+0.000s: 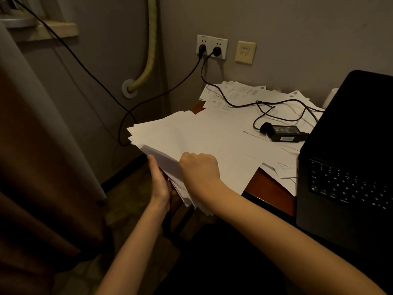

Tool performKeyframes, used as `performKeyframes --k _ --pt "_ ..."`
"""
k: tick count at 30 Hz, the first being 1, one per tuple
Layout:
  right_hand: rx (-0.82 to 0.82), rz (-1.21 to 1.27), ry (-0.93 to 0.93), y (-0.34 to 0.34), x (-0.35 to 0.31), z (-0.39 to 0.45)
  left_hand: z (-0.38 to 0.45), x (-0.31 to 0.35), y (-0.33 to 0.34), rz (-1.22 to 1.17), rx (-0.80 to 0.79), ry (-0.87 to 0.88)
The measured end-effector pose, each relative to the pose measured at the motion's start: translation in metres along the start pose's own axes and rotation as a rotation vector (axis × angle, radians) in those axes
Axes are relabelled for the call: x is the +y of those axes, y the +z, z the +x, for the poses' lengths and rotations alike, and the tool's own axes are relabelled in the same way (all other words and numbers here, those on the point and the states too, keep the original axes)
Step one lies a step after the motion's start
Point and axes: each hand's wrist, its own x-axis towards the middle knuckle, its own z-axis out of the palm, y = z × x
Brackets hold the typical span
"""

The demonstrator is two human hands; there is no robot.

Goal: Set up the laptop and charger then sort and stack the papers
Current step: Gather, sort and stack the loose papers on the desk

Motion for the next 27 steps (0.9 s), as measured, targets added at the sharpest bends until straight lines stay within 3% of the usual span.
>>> performKeyframes --k 3,7,12,15,20,27 --pt "-0.095 -0.029 -0.002 -0.003 0.003 -0.014 0.003 -0.007 -0.009 -0.065 0.011 -0.078" --pt "0.06 0.029 -0.07 0.01 0.024 -0.028 0.007 -0.004 -0.015 -0.187 0.042 -0.171" --pt "0.076 0.134 -0.109 0.017 0.069 -0.036 -0.003 -0.007 -0.022 -0.141 -0.04 -0.085" --pt "0.084 0.148 -0.115 0.015 0.091 -0.043 -0.002 -0.009 -0.031 -0.202 -0.008 -0.05" --pt "-0.043 -0.026 -0.049 0.005 0.098 -0.041 0.002 -0.004 -0.026 -0.203 -0.079 -0.097" --pt "-0.074 -0.211 0.07 -0.009 0.059 -0.025 -0.006 0.001 -0.022 -0.041 -0.203 -0.022"
